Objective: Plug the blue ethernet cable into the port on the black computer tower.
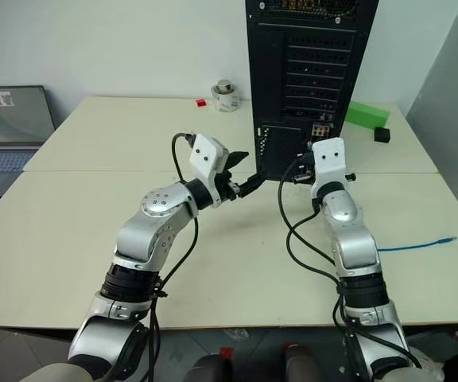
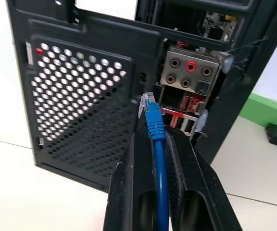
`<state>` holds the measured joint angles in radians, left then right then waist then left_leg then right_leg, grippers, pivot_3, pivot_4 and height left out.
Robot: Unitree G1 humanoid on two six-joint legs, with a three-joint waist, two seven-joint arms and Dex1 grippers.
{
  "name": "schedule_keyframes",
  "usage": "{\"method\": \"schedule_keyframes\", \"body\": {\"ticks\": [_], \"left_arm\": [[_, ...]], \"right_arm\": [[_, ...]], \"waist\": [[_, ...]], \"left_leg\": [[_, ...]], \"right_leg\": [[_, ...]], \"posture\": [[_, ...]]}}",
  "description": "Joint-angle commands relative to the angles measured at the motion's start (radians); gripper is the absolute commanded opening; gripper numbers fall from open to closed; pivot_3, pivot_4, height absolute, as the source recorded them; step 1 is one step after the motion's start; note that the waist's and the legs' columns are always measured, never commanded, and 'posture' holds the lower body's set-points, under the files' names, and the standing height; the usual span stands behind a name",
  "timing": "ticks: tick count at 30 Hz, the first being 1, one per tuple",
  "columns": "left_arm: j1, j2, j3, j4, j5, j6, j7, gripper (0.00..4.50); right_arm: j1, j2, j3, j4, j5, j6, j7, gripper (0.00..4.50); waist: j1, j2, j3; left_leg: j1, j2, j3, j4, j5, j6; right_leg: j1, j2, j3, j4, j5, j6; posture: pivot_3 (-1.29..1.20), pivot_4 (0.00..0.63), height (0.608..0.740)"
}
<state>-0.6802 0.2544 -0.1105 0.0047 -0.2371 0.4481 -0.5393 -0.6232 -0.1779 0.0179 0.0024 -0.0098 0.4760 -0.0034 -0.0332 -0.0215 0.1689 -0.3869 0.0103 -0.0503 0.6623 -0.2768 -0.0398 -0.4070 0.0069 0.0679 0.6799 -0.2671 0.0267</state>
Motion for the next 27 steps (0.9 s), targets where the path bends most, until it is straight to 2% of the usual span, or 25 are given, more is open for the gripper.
{"method": "schedule_keyframes", "body": {"ticks": [1,19,27], "left_arm": [[-0.024,-0.004,0.018,-0.017,-0.007,-0.024,-0.007,3.72],[-0.018,-0.004,0.011,-0.011,-0.009,-0.035,-0.031,3.72],[-0.049,-0.016,-0.004,0.087,0.019,-0.11,-0.062,3.72]], "right_arm": [[-0.036,0.014,-0.03,0.015,-0.004,-0.029,-0.021,0.0],[-0.088,0.085,-0.103,0.098,0.032,-0.027,-0.048,0.0],[-0.098,0.102,-0.113,0.107,0.047,-0.021,-0.061,0.0]], "waist": [[0.0,0.0,0.0],[-0.001,0.0,0.0],[-0.001,0.0,0.0]], "left_leg": [[0.0,0.0,0.0,0.0,0.0,0.0],[0.0,0.0,0.0,0.0,0.0,0.0],[0.0,0.0,0.0,0.0,0.0,0.0]], "right_leg": [[0.0,0.0,0.0,0.0,0.0,0.0],[0.0,0.0,0.0,0.0,0.0,0.0],[0.0,0.0,0.0,0.0,0.0,0.0]], "posture": [[0.0,0.15,0.74],[0.0,0.15,0.74],[0.0,0.15,0.74]]}}
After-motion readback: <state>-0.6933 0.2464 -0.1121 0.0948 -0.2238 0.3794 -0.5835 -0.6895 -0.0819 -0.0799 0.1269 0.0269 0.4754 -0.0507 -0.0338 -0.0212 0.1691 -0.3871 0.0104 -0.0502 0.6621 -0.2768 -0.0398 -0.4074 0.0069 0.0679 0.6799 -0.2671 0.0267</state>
